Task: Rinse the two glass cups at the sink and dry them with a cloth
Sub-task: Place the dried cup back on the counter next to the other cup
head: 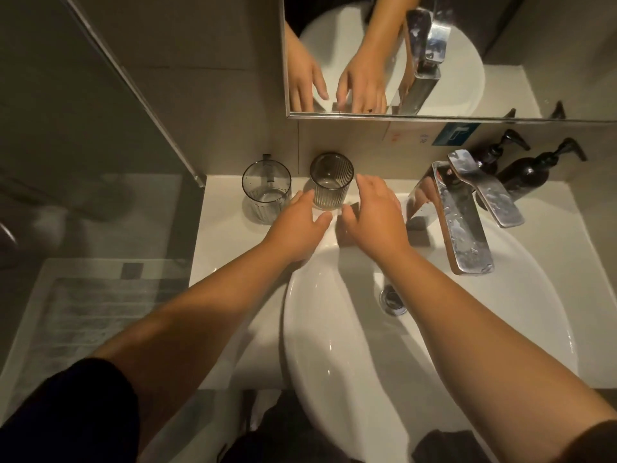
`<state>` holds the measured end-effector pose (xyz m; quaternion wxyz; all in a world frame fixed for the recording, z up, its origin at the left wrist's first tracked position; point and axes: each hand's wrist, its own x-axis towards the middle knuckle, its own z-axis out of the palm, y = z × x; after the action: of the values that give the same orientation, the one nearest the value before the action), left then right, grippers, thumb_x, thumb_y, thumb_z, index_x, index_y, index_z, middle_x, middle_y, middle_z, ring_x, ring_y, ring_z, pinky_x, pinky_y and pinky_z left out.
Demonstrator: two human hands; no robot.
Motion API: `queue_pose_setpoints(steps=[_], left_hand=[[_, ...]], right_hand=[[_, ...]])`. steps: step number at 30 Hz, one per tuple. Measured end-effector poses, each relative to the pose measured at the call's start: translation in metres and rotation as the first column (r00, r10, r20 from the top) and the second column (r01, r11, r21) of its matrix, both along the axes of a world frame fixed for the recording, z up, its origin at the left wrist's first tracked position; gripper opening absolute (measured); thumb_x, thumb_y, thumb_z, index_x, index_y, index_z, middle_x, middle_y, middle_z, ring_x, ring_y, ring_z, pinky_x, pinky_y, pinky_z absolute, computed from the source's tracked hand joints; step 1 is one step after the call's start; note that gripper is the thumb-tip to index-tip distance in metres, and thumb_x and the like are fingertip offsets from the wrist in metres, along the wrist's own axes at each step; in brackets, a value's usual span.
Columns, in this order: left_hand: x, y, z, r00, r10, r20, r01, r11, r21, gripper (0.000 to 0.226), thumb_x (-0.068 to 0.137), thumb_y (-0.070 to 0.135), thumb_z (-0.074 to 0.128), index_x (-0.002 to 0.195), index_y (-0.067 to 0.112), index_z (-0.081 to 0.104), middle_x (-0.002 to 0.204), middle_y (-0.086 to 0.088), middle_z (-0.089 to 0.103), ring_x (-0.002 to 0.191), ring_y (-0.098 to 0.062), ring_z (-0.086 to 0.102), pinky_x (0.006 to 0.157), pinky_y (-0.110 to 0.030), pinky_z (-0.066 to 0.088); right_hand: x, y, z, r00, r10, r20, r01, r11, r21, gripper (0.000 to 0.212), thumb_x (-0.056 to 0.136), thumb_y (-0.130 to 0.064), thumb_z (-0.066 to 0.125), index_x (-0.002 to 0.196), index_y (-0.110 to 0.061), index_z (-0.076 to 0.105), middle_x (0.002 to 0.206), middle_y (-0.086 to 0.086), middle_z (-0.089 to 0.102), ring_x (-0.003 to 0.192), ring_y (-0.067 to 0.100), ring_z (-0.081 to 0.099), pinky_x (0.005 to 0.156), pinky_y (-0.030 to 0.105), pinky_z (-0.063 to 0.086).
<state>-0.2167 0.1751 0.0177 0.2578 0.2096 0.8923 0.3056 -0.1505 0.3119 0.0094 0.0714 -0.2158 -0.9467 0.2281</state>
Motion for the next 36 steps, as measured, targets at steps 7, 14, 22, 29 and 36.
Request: queue_pose_setpoints(steps=[7,14,22,29,36], left_hand=[[-0.011,-0.062,0.028,0.915,0.141,-0.378,-0.157,0.988,-0.011,0.02,0.096,0.028,0.057,0.11,0.015,0.063,0.113,-0.006,0.065,0.104,-0.029,0.059,0.083,-0.038,0.048],[-0.056,-0.066,0.005,0.97,0.131,-0.204,-0.174,0.963,-0.206,0.094,0.082,0.053,0.074,0.152,0.011,0.027,0.155,-0.013,0.036,0.139,-0.034,0.039,0.107,-0.047,0.042],[-0.069,-0.057,-0.011,0.977,0.191,-0.093,-0.201,0.973,-0.11,0.108,0.08,0.056,0.075,0.157,0.01,0.015,0.161,-0.014,0.03,0.14,-0.033,0.042,0.107,-0.046,0.044],[-0.083,-0.077,-0.001,0.999,0.023,-0.024,-0.025,0.998,-0.053,0.094,0.084,0.038,0.078,0.156,0.017,0.022,0.157,-0.005,0.037,0.136,-0.024,0.045,0.099,-0.025,0.036],[-0.101,-0.088,0.006,0.993,-0.103,0.054,0.109,0.987,-0.119,0.107,0.08,0.04,0.081,0.16,0.02,0.012,0.164,-0.004,0.027,0.146,-0.024,0.035,0.117,-0.033,0.032]], right_hand=[[-0.02,-0.025,0.027,0.959,0.276,-0.058,-0.263,0.951,0.163,0.051,0.085,-0.022,0.065,0.132,-0.005,0.054,0.135,0.016,0.053,0.131,0.037,0.044,0.108,0.046,0.033],[-0.091,-0.031,0.033,0.808,0.504,0.305,-0.578,0.778,0.246,0.071,0.089,-0.023,0.061,0.15,-0.01,0.028,0.156,0.012,0.03,0.142,0.028,0.03,0.114,0.04,0.026],[-0.113,-0.03,0.022,0.727,0.572,0.38,-0.675,0.697,0.243,0.07,0.088,-0.034,0.065,0.148,-0.018,0.034,0.156,0.001,0.033,0.138,0.025,0.039,0.109,0.043,0.03],[-0.103,-0.031,0.02,0.78,0.551,0.298,-0.623,0.728,0.286,0.057,0.085,-0.036,0.066,0.136,-0.016,0.049,0.143,0.003,0.05,0.132,0.026,0.045,0.107,0.042,0.035],[-0.12,-0.033,0.041,0.648,0.601,0.468,-0.721,0.683,0.121,0.085,0.086,-0.031,0.069,0.153,-0.013,0.02,0.161,0.006,0.02,0.144,0.023,0.029,0.113,0.038,0.032]])
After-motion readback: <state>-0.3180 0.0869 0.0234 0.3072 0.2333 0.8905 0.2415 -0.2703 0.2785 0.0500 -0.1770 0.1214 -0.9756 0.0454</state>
